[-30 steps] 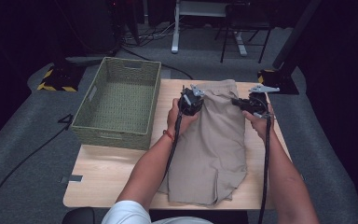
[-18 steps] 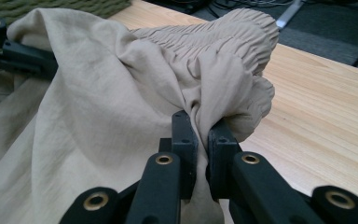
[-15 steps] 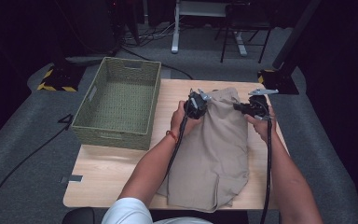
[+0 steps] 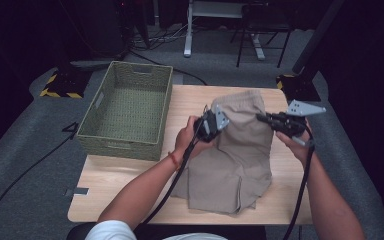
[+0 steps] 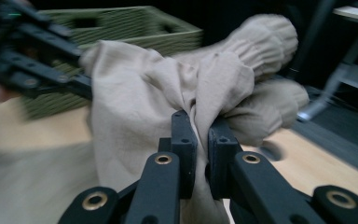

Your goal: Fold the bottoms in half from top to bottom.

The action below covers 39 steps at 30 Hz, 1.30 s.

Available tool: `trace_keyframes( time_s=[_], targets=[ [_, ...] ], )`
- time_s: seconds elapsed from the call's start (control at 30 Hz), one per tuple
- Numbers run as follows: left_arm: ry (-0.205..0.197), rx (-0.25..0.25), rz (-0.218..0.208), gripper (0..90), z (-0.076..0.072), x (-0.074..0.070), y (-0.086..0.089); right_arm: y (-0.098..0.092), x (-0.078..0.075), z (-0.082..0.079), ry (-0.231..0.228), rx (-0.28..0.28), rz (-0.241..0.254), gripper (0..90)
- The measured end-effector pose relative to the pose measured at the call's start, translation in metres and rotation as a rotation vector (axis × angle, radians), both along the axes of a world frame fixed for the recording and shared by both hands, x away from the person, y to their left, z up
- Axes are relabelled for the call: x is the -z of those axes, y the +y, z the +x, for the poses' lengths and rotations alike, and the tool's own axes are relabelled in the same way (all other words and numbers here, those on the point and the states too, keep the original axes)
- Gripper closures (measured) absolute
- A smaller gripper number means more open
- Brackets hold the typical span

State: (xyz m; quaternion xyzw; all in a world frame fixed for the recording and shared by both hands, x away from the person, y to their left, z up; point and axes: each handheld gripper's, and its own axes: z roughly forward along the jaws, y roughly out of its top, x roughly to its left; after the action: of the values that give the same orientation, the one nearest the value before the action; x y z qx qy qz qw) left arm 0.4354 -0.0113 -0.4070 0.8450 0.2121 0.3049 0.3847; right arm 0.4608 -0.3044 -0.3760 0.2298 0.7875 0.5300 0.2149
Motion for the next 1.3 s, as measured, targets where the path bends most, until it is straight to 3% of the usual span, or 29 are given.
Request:
trace_keyframes(
  time_s=[0.03, 0.1, 0.17, 0.33, 0.43, 0.5, 0.57, 0.67, 0.73, 0.8, 0.93, 1.03, 1.1, 1.2, 1.3],
  targets=[
    [-0.007, 0.013, 0.018, 78.4, -0.01, 0.006, 0.004, 0.0, 0.005, -0.01, 0.006, -0.028, -0.004, 84.2],
    [0.039, 0.056, 0.007, 78.8, -0.029, 0.018, 0.012, 0.001, 0.015, -0.03, 0.011, -0.077, 0.014, 84.3],
    [0.029, 0.082, 0.047, 78.8, -0.045, 0.029, 0.019, 0.006, 0.027, -0.05, 0.007, -0.127, -0.01, 84.2],
    [0.108, 0.196, 0.073, 78.4, -0.076, 0.056, 0.042, 0.015, 0.058, -0.093, 0.039, -0.252, -0.064, 83.5],
    [0.141, 0.225, 0.1, 76.9, -0.09, 0.067, 0.054, 0.021, 0.075, -0.115, 0.067, -0.33, -0.116, 80.6],
    [0.167, 0.252, 0.135, 74.4, -0.097, 0.072, 0.059, 0.024, 0.083, -0.125, 0.085, -0.345, -0.149, 78.9],
    [0.197, 0.295, 0.139, 72.7, -0.103, 0.075, 0.065, 0.026, 0.092, -0.134, 0.115, -0.36, -0.204, 78.9],
    [0.243, 0.299, 0.149, 73.5, -0.105, 0.083, 0.069, 0.027, 0.106, -0.142, 0.17, -0.358, -0.236, 78.7],
    [0.262, 0.295, 0.14, 74.0, -0.102, 0.087, 0.07, 0.027, 0.113, -0.144, 0.19, -0.335, -0.242, 79.4],
    [0.29, 0.281, 0.129, 74.3, -0.097, 0.086, 0.069, 0.03, 0.119, -0.143, 0.196, -0.309, -0.289, 79.7],
    [0.289, 0.268, 0.131, 74.3, -0.084, 0.086, 0.065, 0.031, 0.121, -0.132, 0.175, -0.217, -0.303, 80.1],
    [0.276, 0.257, 0.132, 74.2, -0.07, 0.086, 0.063, 0.03, 0.123, -0.117, 0.182, -0.178, -0.298, 80.1],
    [0.294, 0.237, 0.112, 74.1, -0.057, 0.087, 0.062, 0.031, 0.124, -0.107, 0.158, -0.129, -0.308, 80.2],
    [0.274, 0.209, 0.127, 72.6, -0.045, 0.086, 0.059, 0.031, 0.123, -0.088, 0.164, -0.092, -0.311, 80.1],
    [0.293, 0.176, 0.136, 63.7, -0.036, 0.083, 0.057, 0.034, 0.124, -0.074, 0.162, -0.053, -0.304, 79.6]
  ],
)
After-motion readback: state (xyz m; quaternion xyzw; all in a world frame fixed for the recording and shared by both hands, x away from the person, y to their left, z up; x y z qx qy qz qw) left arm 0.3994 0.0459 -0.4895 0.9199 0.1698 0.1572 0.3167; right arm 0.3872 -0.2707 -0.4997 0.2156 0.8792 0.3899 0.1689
